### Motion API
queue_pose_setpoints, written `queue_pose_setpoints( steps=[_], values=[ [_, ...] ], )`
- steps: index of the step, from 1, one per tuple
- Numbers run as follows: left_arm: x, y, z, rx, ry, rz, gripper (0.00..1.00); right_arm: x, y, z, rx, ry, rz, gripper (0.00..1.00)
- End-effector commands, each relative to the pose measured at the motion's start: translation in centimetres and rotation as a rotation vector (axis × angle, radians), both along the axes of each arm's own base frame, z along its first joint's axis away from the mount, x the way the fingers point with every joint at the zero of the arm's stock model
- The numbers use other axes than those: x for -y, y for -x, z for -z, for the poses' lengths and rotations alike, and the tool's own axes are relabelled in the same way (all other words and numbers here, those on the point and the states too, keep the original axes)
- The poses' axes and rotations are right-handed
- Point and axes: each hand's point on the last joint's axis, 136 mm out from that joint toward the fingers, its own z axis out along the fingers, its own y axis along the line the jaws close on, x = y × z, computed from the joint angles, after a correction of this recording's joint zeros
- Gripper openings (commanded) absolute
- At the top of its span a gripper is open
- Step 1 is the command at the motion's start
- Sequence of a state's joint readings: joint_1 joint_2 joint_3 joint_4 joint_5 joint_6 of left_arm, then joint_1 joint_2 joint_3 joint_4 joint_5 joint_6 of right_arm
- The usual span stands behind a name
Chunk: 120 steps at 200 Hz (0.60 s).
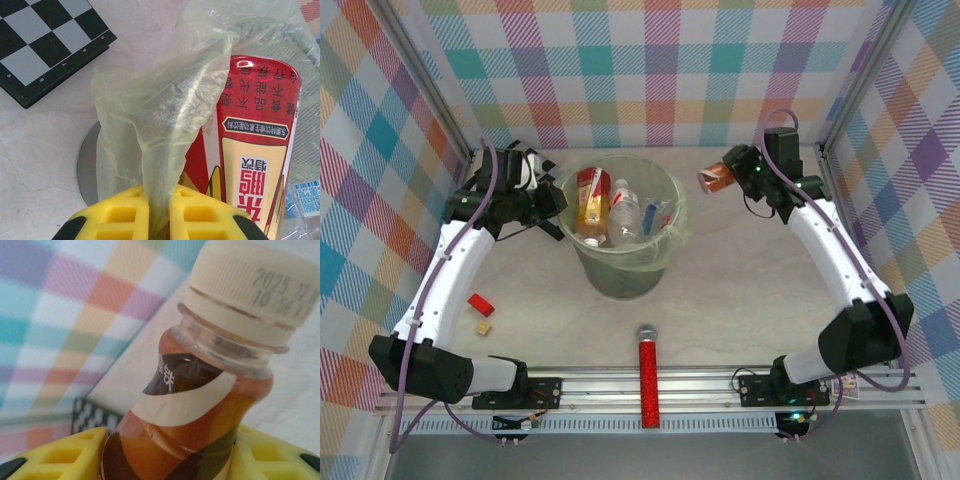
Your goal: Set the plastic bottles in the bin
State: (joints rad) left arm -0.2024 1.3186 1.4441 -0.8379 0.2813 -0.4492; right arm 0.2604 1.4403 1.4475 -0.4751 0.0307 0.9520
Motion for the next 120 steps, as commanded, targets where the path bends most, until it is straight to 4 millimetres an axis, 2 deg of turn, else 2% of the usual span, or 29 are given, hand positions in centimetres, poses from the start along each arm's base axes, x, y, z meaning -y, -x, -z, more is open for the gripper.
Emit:
queue_pose_setpoints(
  steps=[1,22,41,58,82,102,120],
  values=[
    [1.3,-0.6,-1.7,0.060,0.057,0.029,0.12,-4.9,2.6,-7.0,0.202,0.050,-0.259,0.29],
    [1.4,-0.5,-1.4,0.052,0.051,0.033,0.12,-9.9,4.9,-10.1,0.280,0.106,-0.452,0.31],
    [1.3,-0.4,-1.1,0.042,0.042,0.033,0.12,-13.8,6.2,-10.9,0.320,0.185,-0.593,0.33],
    [1.3,-0.2,-1.1,0.043,0.044,0.036,0.12,-16.5,6.5,-10.1,0.291,0.236,-0.692,0.34],
    [1.1,0.1,-1.6,0.053,0.039,0.036,0.12,-20.0,7.6,-8.0,0.242,0.312,-0.848,0.38],
    [0.9,0.3,-1.7,0.055,0.025,0.034,0.12,-21.4,8.4,-6.5,0.208,0.340,-0.924,0.40],
    [0.9,0.3,-1.8,0.055,0.022,0.035,0.12,-21.7,8.7,-5.5,0.186,0.356,-0.959,0.42]
  ],
)
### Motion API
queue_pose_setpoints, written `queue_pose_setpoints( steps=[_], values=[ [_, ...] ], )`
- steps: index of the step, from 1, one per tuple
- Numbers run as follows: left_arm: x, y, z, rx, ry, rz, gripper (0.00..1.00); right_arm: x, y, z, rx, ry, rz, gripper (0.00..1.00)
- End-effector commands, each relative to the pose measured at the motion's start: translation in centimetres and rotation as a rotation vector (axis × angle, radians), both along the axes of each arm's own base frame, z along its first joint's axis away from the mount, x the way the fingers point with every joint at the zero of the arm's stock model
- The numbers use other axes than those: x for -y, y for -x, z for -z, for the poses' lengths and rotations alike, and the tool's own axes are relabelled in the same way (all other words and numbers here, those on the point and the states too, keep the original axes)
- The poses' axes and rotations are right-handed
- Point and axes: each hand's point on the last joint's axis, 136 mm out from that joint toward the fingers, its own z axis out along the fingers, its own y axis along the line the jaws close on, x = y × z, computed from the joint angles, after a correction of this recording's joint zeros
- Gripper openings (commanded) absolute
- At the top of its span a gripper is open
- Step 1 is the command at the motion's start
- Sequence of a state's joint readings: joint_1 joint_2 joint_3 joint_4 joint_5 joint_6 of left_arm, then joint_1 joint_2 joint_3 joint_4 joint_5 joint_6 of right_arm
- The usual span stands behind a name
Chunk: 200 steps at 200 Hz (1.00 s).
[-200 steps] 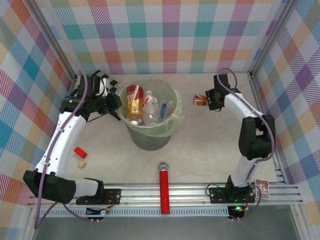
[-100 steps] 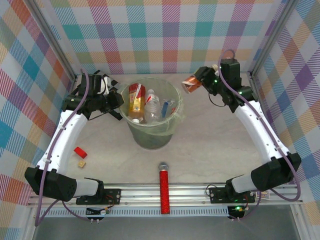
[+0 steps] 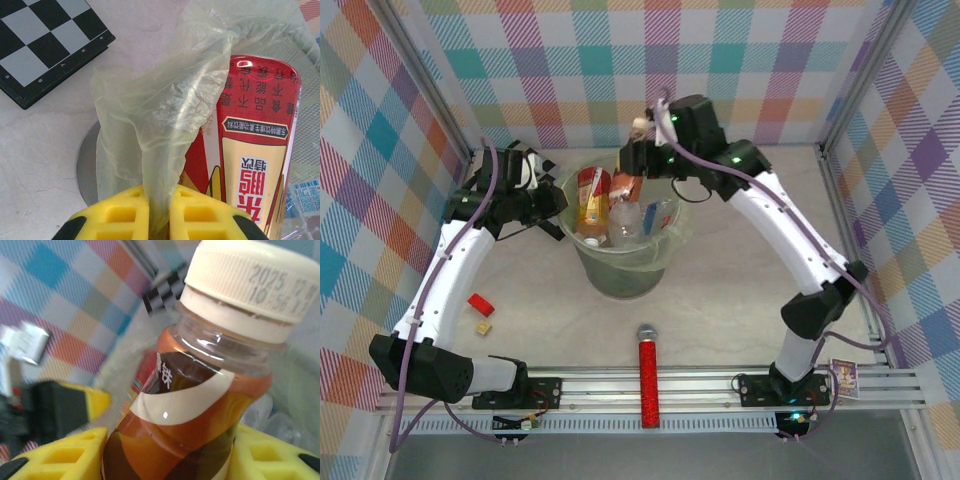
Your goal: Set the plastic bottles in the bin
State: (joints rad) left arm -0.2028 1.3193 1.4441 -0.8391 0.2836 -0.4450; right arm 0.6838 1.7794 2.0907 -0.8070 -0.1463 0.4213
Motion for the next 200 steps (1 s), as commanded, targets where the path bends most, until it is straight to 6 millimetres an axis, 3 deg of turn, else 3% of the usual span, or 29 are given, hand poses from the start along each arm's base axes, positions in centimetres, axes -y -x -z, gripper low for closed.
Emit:
queue_pose_setpoints(
  steps=[1,28,74,140,166,200],
  values=[
    [0.9,0.3,-1.8,0.056,0.024,0.031,0.12,0.1,2.0,0.9,-0.012,0.085,-0.102,0.42],
    [0.9,0.3,-2.0,0.062,0.028,0.033,0.12,0.5,2.3,1.6,-0.034,0.147,-0.118,0.47],
    [0.9,0.4,-1.8,0.060,0.026,0.033,0.12,0.5,3.3,0.9,-0.041,0.131,-0.155,0.65],
    [0.8,0.5,-2.0,0.062,0.025,0.032,0.12,1.9,3.7,-0.6,0.036,0.220,-0.186,0.61],
    [0.9,0.4,-2.0,0.061,0.028,0.030,0.12,1.1,3.9,0.7,-0.008,0.236,-0.244,0.62],
    [0.9,0.3,-2.0,0.057,0.029,0.030,0.12,0.7,3.9,1.5,-0.023,0.249,-0.274,0.70]
  ],
)
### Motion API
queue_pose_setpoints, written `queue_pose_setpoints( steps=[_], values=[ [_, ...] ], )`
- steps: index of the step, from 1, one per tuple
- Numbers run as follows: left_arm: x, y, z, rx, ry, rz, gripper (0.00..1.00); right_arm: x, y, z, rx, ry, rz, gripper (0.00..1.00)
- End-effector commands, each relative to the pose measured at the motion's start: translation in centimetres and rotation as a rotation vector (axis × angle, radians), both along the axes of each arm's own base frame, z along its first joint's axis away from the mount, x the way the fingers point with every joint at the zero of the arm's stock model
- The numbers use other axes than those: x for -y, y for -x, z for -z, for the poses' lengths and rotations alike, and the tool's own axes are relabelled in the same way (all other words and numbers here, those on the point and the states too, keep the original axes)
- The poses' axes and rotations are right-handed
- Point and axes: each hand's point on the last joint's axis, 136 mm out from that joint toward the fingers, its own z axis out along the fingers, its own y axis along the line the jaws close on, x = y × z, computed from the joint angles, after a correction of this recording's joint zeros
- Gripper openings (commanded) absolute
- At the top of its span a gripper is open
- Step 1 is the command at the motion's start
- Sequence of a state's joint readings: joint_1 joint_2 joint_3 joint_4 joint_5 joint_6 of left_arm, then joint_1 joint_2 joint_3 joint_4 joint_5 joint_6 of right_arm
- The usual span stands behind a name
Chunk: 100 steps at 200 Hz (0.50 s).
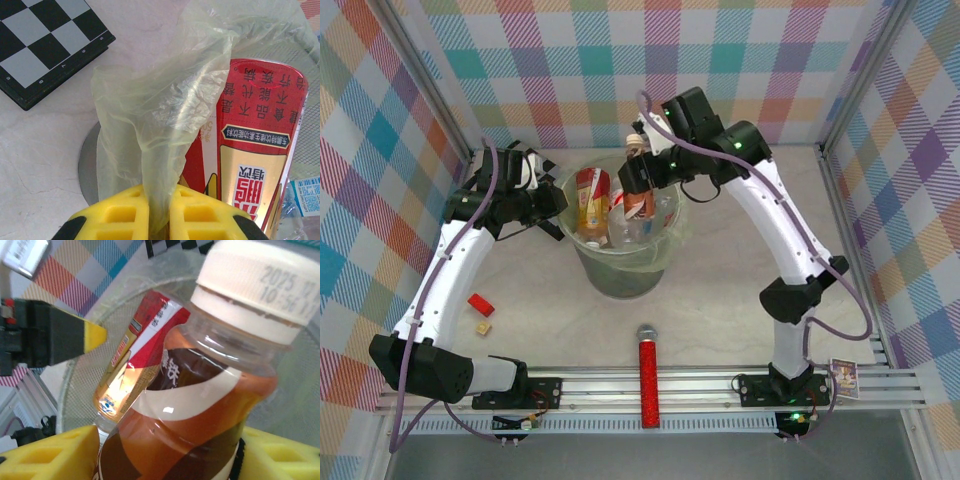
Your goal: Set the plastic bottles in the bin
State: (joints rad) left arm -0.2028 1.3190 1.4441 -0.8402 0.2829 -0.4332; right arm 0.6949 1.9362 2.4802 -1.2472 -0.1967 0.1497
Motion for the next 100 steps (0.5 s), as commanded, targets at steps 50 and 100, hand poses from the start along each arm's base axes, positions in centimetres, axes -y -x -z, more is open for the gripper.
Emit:
queue_pose_setpoints(
  steps=[50,100],
  values=[
    [0.9,0.1,-2.2,0.055,0.037,0.022,0.12,0.5,0.3,0.0,0.035,0.040,-0.034,0.84],
    [1.1,0.0,-2.2,0.054,0.043,0.024,0.12,0.0,0.1,-1.4,0.070,-0.007,-0.041,0.72]
  ],
)
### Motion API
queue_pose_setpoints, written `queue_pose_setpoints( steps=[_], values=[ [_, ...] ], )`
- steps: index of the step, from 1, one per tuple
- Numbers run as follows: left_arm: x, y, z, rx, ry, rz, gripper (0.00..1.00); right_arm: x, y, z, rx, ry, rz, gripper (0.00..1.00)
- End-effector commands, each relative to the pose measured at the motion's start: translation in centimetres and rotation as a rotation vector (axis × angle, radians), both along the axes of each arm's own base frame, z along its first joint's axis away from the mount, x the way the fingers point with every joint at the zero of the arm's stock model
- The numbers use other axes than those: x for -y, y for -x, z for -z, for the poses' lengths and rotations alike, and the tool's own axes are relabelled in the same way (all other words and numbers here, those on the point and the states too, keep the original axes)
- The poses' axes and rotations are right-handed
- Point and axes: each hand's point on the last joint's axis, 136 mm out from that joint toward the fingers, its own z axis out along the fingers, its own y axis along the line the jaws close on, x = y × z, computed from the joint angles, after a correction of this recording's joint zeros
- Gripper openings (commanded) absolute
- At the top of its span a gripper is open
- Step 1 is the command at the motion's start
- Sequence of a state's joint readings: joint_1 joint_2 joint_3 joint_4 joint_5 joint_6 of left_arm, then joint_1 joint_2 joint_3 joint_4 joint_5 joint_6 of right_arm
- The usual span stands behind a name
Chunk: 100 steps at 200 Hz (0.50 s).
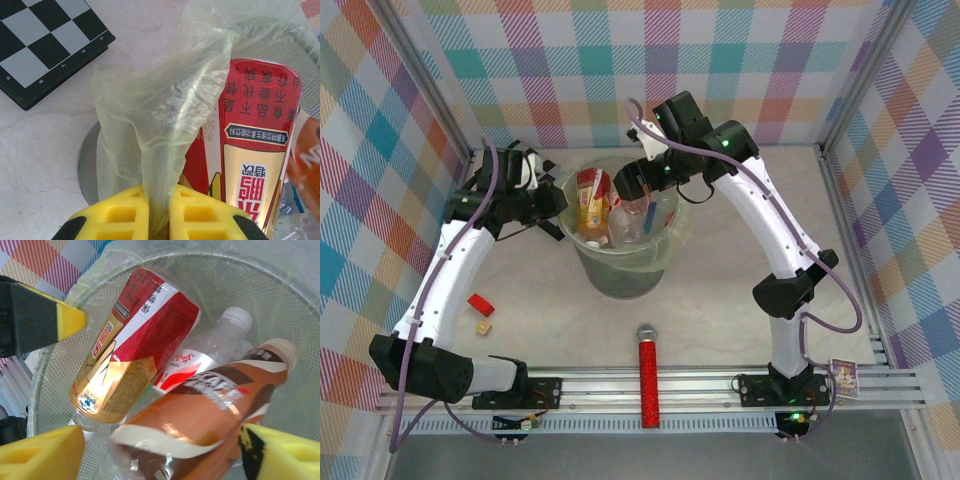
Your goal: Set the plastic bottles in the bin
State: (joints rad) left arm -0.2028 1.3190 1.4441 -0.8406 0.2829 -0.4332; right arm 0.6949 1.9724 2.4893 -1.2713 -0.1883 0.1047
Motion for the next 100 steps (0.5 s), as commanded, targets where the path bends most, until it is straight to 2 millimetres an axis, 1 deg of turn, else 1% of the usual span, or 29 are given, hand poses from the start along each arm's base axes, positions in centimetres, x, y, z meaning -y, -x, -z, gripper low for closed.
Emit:
queue_pose_setpoints(
  steps=[1,9,18,39,70,100],
  values=[
    [1.1,0.0,-2.2,0.055,0.043,0.024,0.12,0.2,0.6,-3.1,0.075,-0.060,-0.018,0.71],
    [1.0,0.0,-2.2,0.053,0.043,0.022,0.12,0.1,0.5,-2.9,0.071,-0.057,-0.019,0.66],
    [1.0,0.0,-2.2,0.057,0.043,0.021,0.12,0.2,0.5,-2.5,0.064,-0.045,-0.016,0.64],
    [1.1,0.1,-1.9,0.049,0.045,0.023,0.12,0.7,-0.4,-1.0,0.059,0.010,0.020,0.59],
    [1.2,0.2,-2.0,0.049,0.055,0.024,0.12,0.0,-1.2,0.9,0.025,0.036,0.015,0.55],
    [1.2,0.3,-1.9,0.048,0.058,0.025,0.12,-0.5,-2.3,2.4,0.006,0.048,0.024,0.52]
  ],
)
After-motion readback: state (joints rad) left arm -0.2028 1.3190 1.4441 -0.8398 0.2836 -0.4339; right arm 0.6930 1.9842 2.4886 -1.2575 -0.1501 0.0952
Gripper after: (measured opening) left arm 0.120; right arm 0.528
